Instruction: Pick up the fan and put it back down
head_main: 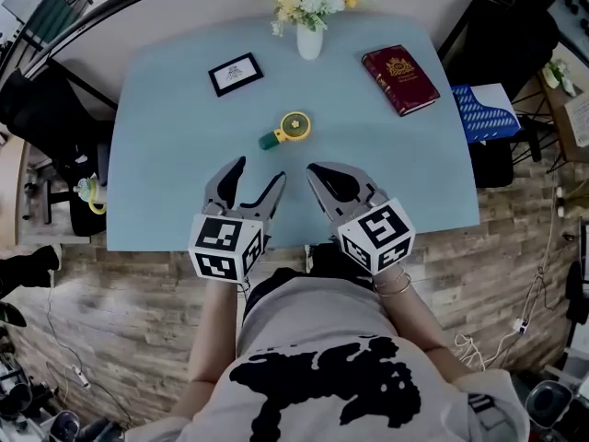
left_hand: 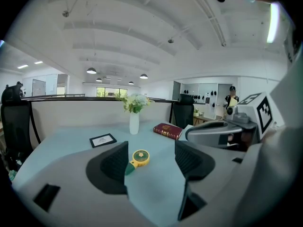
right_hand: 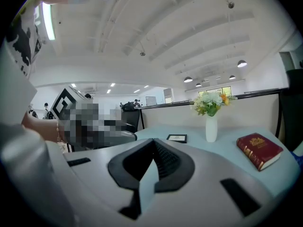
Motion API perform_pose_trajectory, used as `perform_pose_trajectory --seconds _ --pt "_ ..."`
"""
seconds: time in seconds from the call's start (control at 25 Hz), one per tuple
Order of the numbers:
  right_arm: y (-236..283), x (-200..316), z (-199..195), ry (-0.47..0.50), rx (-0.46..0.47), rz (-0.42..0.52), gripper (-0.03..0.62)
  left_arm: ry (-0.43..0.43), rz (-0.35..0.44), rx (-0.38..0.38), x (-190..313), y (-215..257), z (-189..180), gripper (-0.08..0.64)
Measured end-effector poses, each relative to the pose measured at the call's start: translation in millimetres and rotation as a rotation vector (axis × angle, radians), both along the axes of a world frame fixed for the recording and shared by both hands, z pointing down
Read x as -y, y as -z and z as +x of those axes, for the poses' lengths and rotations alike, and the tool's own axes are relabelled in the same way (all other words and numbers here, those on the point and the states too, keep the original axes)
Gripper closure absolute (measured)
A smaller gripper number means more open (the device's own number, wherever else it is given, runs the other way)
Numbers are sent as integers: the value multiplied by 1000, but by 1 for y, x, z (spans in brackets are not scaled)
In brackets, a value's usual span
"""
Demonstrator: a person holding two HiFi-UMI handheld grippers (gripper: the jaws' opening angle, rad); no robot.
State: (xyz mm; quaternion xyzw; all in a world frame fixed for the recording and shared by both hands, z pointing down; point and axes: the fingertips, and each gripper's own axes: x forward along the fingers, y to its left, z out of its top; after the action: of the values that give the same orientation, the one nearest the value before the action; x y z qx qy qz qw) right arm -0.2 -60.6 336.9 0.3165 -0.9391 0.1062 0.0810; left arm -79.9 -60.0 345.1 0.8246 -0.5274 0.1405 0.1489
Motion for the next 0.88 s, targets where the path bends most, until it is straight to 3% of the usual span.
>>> perform_pose_trajectory --seconds 0.36,0.88 --pt "-1 55 2 44 -6 9 588 56 -5 -14 56 -1 2 253" --pt "-13 67 4 3 17 -43 588 -17 -75 3 70 -21 12 253"
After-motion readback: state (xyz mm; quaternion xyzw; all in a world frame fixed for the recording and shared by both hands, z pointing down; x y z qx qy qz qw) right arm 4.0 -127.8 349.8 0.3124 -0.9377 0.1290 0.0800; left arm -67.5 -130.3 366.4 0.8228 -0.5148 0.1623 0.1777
